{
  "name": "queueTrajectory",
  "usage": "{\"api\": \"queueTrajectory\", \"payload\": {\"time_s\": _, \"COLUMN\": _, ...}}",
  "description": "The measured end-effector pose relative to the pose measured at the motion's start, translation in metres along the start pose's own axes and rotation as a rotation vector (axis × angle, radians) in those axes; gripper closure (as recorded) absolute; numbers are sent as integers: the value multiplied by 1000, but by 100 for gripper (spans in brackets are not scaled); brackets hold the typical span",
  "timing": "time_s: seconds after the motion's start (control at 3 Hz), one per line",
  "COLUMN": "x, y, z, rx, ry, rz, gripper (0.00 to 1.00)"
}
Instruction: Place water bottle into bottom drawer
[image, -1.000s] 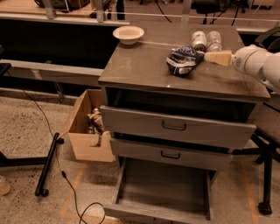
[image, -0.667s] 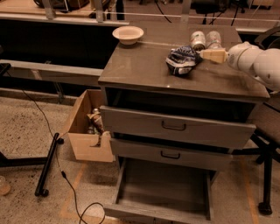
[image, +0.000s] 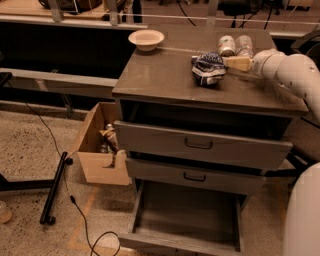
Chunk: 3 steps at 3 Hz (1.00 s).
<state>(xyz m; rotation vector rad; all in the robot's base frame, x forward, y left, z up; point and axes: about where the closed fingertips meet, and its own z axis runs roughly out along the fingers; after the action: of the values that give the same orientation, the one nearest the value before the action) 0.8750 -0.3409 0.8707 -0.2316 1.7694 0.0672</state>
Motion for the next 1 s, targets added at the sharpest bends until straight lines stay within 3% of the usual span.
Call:
{"api": "queueTrajectory", "payload": {"time_s": 0.33, "x": 11, "y": -1, "z": 13, "rx": 6, "ry": 23, "rz": 3, "gripper": 0}}
{"api": "queueTrajectory", "payload": {"time_s": 1.0, "x": 16, "y": 1, "z": 24, "rx": -8, "ry": 28, "rz": 10, "gripper": 41}}
